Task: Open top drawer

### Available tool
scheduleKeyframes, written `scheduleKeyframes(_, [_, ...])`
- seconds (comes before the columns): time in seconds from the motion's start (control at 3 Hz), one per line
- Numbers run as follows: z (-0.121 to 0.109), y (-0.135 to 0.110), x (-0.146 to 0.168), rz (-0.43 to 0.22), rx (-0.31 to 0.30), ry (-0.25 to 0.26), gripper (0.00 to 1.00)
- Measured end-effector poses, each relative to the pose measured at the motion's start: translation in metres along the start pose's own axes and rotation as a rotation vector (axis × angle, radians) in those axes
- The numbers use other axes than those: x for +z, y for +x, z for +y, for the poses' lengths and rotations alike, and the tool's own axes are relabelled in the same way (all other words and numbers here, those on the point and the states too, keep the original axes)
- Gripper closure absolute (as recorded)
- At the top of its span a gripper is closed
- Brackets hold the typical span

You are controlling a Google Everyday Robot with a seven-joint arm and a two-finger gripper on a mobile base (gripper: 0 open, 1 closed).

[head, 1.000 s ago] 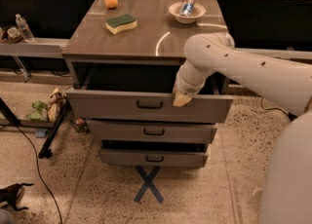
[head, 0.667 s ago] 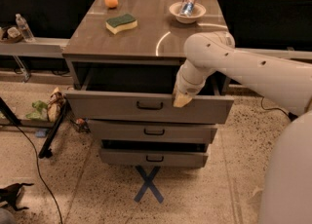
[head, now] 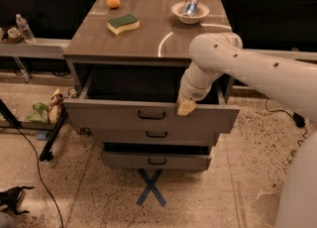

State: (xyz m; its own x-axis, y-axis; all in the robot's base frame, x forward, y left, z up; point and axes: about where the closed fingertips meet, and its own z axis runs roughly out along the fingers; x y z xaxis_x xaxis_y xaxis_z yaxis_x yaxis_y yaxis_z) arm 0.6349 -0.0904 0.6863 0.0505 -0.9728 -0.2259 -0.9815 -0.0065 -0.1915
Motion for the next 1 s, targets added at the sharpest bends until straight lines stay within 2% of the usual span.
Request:
scheduleKeyframes(0.33, [0.032, 0.001, -0.01, -0.014, 0.028, -0.057, 0.38])
scheduleKeyframes(0.67, [0.053, -0.002, -0.017, -0.027, 0.042, -0.097, 0.15])
scheduleKeyframes(1.0, [0.061, -0.007, -0.023, -0.043, 0.032, -0.122, 0.1])
